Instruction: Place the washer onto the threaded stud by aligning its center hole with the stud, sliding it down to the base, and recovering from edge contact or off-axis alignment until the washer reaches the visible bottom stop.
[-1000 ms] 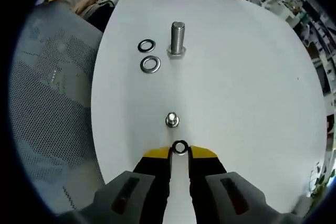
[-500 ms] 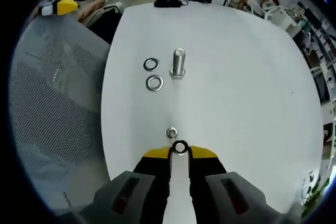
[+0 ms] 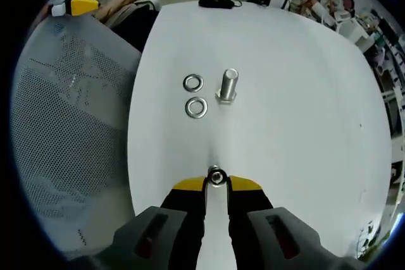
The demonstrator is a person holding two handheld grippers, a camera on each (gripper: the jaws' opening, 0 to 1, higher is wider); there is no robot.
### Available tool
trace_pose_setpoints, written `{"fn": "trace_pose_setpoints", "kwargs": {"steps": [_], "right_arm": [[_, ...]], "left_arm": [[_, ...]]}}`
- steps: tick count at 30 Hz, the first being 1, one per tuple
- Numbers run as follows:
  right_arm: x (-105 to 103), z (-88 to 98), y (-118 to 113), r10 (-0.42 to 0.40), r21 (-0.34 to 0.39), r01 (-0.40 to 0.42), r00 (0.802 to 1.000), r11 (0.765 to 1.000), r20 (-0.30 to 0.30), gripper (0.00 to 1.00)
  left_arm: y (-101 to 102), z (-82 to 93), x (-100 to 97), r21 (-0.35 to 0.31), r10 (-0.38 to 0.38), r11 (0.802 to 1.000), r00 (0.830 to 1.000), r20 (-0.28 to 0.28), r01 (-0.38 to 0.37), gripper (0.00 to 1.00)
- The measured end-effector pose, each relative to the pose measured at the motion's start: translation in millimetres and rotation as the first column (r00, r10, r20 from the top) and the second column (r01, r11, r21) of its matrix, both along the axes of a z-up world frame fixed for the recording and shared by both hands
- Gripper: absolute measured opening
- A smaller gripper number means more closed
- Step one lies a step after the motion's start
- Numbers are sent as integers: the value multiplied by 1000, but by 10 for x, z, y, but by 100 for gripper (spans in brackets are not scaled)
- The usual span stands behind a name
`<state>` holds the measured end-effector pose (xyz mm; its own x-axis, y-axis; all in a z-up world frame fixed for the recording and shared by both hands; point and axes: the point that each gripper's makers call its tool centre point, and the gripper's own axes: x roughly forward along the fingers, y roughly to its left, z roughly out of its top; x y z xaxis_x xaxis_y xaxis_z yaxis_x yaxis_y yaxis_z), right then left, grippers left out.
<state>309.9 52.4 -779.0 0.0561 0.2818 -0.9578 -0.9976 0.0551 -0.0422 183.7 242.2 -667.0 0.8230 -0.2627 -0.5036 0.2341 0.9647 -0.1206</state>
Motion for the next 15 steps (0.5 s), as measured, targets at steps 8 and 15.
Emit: {"fn": "trace_pose_setpoints", "kwargs": {"steps": [8, 15], "right_arm": [[-27, -78, -2, 4, -19, -4, 1000, 1000, -17, 13], [-32, -203, -12, 1, -40, -2, 1000, 999, -27, 13]], "left_arm": [[2, 2, 0, 1, -1, 1000, 1000, 1, 1, 19], [2, 2, -1, 1, 0, 1000, 1000, 0, 0, 19]]}}
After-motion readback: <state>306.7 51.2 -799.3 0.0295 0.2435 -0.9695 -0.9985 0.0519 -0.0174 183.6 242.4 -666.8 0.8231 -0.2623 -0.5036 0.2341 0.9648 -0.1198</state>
